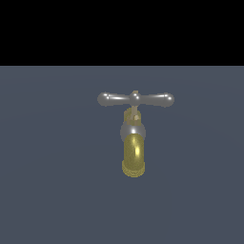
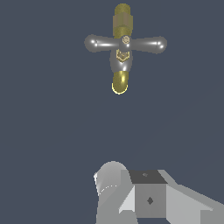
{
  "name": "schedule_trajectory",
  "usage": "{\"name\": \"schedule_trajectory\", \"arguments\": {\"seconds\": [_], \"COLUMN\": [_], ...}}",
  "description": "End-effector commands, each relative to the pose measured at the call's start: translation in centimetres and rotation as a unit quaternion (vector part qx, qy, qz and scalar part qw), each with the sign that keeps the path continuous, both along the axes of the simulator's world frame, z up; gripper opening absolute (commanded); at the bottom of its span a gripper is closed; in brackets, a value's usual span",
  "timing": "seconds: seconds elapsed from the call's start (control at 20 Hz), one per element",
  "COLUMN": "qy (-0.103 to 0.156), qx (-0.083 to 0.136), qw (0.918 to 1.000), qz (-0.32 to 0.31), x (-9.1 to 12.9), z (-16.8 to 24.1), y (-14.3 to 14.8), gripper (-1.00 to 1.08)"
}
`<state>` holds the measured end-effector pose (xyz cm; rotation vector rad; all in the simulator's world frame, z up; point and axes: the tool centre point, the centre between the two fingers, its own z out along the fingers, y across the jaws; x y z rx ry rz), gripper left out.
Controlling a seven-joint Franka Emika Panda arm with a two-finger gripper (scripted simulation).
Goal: Turn on the faucet by rotating a designated handle.
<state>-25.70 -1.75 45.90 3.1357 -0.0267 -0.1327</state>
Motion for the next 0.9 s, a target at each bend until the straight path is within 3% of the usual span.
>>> {"name": "schedule_trajectory", "arguments": {"seconds": [0.0,0.45,0.85], "qy": [0.0,-0.001,-0.003], "qx": [0.0,0.001,0.004], "qw": [1.0,0.9997,0.9963], "qz": [0.0,0.024,0.086], "x": [0.0,0.1,0.3], "z": [0.0,-0.8,-2.9], "y": [0.0,-0.6,-2.3], "gripper": [-1.0,-1.0,-1.0]}}
